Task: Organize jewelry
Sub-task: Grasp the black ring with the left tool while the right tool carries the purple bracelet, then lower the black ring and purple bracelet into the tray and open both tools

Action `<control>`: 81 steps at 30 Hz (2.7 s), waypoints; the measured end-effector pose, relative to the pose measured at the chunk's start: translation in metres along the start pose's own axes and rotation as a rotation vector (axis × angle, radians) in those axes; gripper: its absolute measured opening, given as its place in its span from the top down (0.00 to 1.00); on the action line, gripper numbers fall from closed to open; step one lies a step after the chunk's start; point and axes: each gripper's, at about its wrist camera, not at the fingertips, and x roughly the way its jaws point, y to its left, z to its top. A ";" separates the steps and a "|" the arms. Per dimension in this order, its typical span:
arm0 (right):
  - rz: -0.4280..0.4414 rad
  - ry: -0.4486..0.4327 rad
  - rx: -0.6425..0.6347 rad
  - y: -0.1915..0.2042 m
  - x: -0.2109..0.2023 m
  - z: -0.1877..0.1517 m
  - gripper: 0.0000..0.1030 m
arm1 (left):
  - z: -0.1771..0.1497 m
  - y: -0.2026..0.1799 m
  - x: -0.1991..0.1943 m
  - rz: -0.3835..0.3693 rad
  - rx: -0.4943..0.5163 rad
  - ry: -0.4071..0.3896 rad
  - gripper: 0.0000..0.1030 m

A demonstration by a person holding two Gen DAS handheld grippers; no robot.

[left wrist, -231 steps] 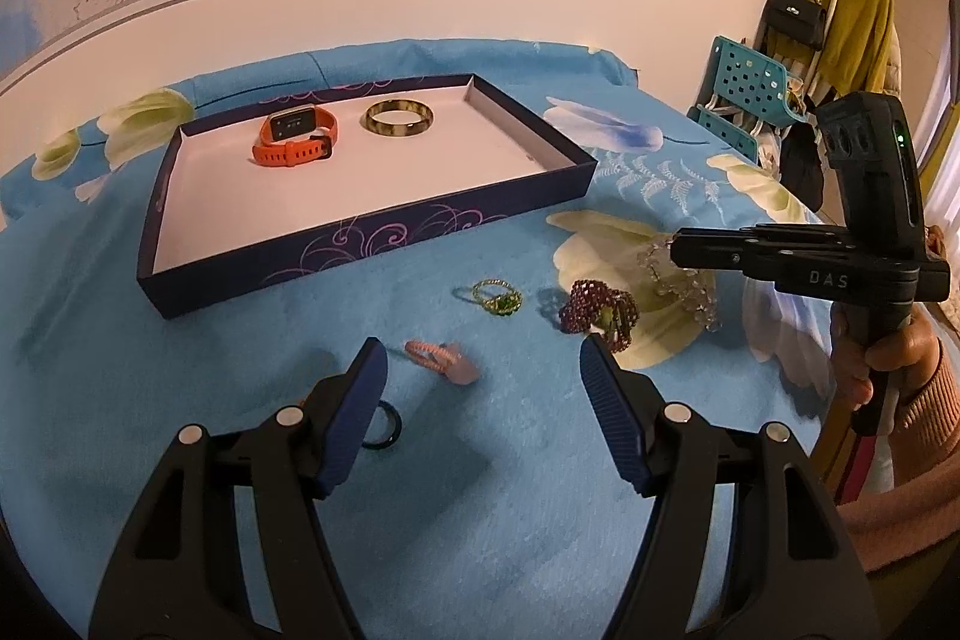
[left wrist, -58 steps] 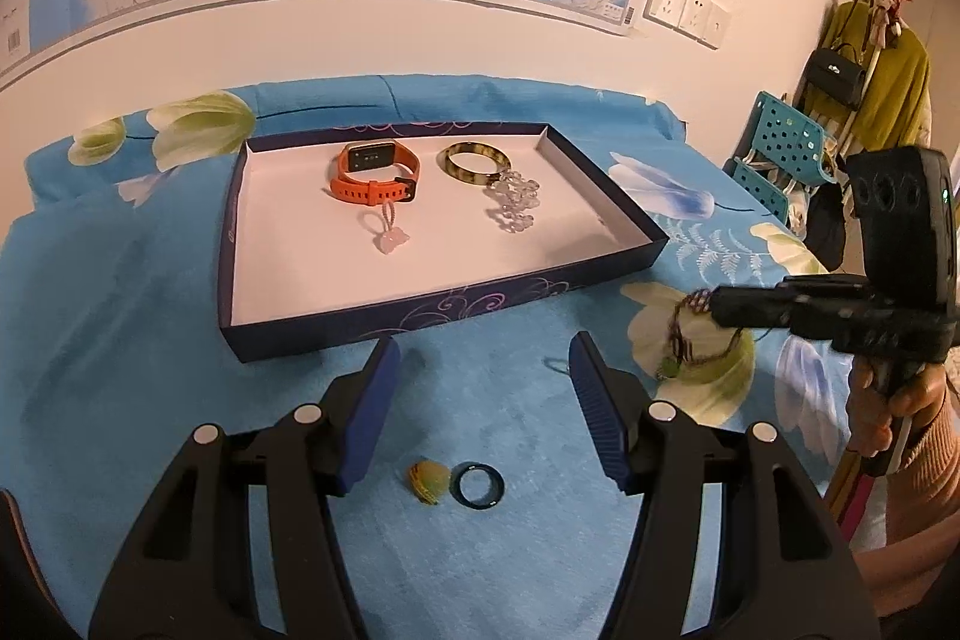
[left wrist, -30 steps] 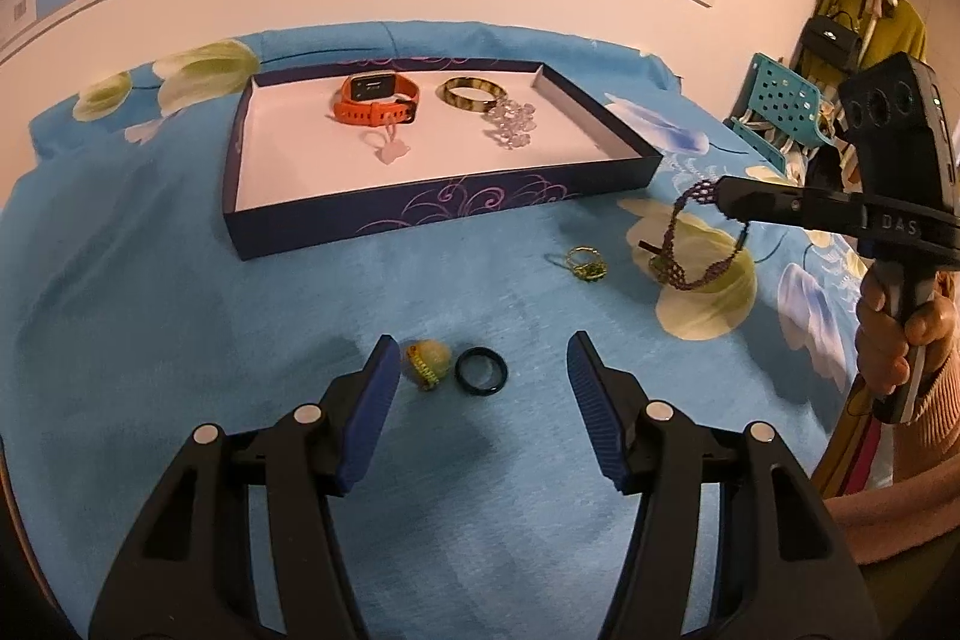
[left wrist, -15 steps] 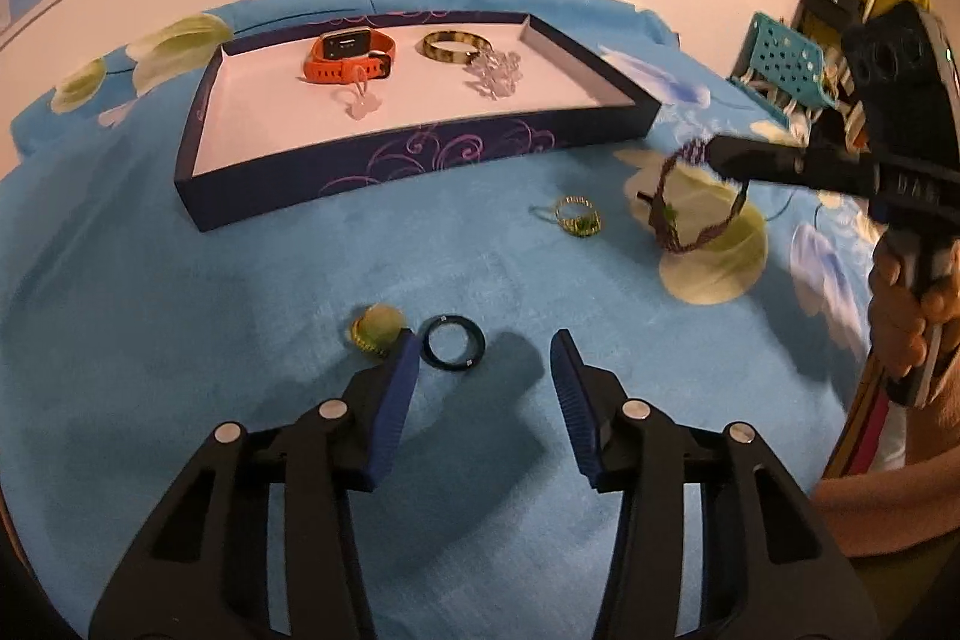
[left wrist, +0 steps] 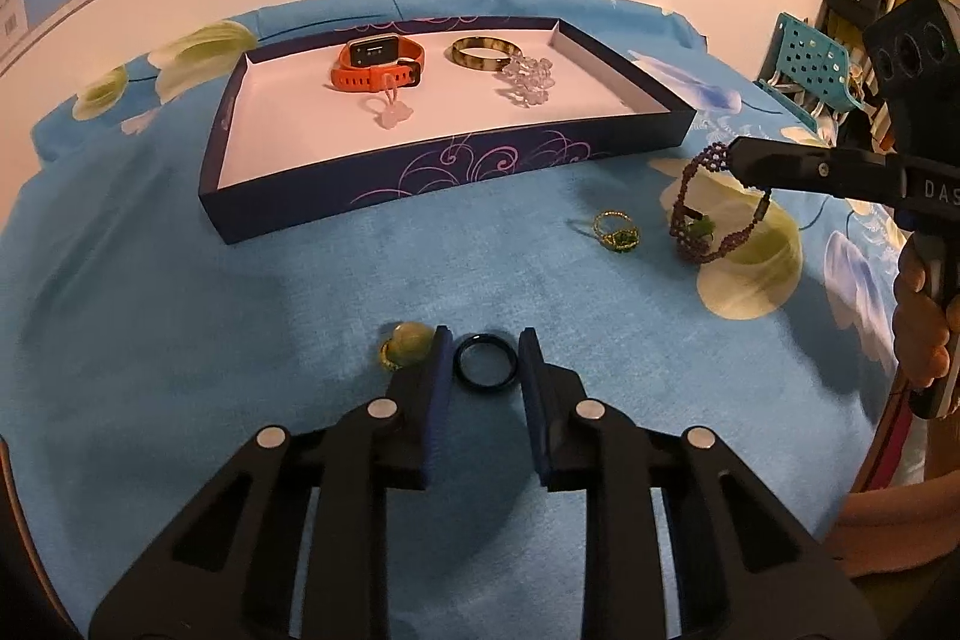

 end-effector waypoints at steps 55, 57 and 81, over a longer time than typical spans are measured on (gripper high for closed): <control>-0.026 -0.055 -0.037 -0.025 0.047 0.097 0.97 | 0.108 0.031 0.018 0.018 -0.001 -0.138 0.78; -0.024 -0.049 -0.034 -0.026 0.052 0.098 0.97 | 0.110 0.033 0.023 0.021 -0.004 -0.130 0.78; -0.039 0.017 0.039 -0.052 0.092 0.101 0.97 | 0.119 0.041 0.076 0.037 -0.034 -0.017 0.78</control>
